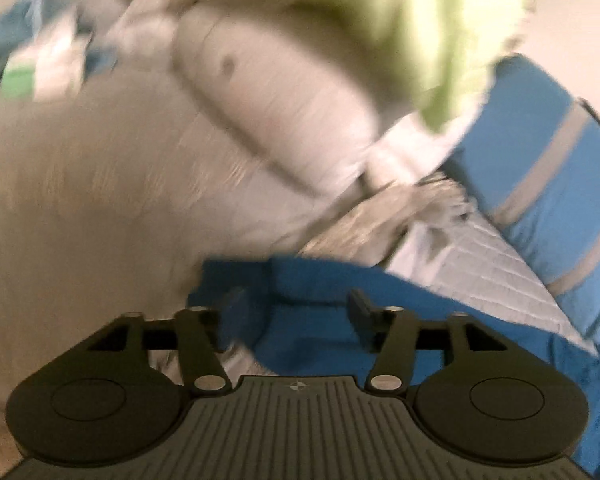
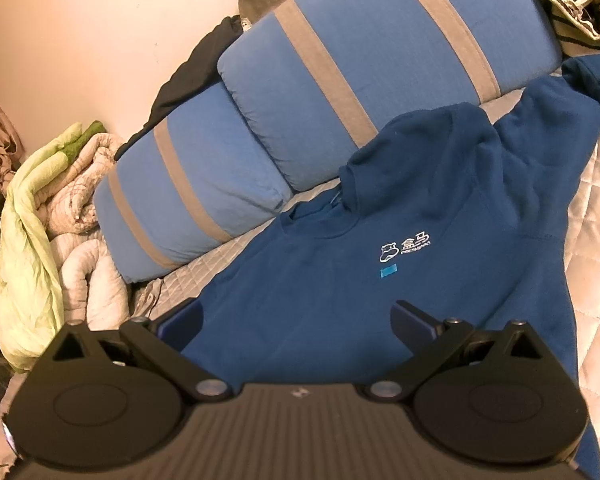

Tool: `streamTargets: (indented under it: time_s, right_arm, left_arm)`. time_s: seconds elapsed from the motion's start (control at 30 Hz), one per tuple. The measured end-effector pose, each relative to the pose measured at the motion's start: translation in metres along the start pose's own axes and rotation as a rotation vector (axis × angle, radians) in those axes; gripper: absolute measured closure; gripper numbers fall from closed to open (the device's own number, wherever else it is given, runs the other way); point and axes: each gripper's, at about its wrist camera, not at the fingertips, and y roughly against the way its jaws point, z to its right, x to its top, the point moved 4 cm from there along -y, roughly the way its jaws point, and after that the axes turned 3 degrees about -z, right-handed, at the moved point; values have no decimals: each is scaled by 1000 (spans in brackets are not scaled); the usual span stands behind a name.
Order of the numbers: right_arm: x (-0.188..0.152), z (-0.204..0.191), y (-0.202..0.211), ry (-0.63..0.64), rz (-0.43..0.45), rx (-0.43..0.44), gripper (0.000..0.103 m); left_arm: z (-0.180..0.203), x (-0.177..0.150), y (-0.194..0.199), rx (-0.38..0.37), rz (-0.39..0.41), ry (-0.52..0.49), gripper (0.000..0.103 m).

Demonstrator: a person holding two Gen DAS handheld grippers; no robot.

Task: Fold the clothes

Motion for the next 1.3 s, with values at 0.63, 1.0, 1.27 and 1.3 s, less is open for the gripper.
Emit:
streamTargets:
  time_s: [0.63, 1.0, 1.27, 1.3]
  right_arm:
    - [2, -8, 13, 61, 55, -28, 0]
    - [60, -13, 88, 125, 154, -141, 0]
    - [44, 19, 85, 129, 115, -222, 0]
    - [43, 25, 84, 120, 110, -228, 0]
  left_arm:
    - [245, 64, 74, -352, 178, -449, 30]
    - [369, 30, 22, -446, 110, -755, 28]
    - [414, -32, -92, -422, -64, -910, 28]
    - [417, -40, -107, -413, -83, -918, 28]
